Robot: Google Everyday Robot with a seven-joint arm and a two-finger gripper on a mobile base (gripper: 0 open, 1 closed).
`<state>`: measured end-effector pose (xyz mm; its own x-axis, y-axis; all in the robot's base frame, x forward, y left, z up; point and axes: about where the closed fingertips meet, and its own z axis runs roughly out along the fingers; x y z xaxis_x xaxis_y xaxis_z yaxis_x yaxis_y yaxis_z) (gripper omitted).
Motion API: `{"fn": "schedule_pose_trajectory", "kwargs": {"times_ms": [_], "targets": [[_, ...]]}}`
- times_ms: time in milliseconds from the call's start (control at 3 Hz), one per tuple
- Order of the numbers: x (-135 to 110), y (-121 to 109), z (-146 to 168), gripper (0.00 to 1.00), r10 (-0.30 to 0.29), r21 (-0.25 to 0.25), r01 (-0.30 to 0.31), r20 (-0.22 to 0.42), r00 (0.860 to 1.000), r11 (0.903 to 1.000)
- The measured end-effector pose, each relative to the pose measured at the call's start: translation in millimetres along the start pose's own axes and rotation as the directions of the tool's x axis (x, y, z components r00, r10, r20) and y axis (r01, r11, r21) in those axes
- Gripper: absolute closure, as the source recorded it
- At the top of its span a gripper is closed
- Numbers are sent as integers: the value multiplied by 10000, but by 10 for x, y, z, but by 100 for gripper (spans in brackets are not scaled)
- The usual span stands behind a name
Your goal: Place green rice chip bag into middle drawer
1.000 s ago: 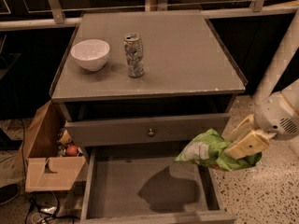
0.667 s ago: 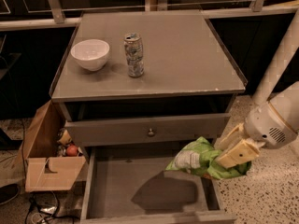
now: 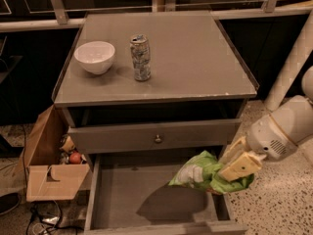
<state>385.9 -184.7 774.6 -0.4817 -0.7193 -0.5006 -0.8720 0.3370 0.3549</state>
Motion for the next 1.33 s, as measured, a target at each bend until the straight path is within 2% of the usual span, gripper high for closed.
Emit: {"fn": "schedule_pose_trajectory", "kwargs": {"times_ms": [333, 667, 1000, 1333], "targets": [[-16, -164, 351, 100, 33, -588, -12, 353, 9994, 9983], [-31, -257, 563, 100, 103, -933, -44, 623, 9980, 9956], [-30, -257, 563, 100, 104, -933, -45, 624, 9980, 9956], [84, -340, 816, 100, 541, -909, -467, 810, 9952, 9948]]}}
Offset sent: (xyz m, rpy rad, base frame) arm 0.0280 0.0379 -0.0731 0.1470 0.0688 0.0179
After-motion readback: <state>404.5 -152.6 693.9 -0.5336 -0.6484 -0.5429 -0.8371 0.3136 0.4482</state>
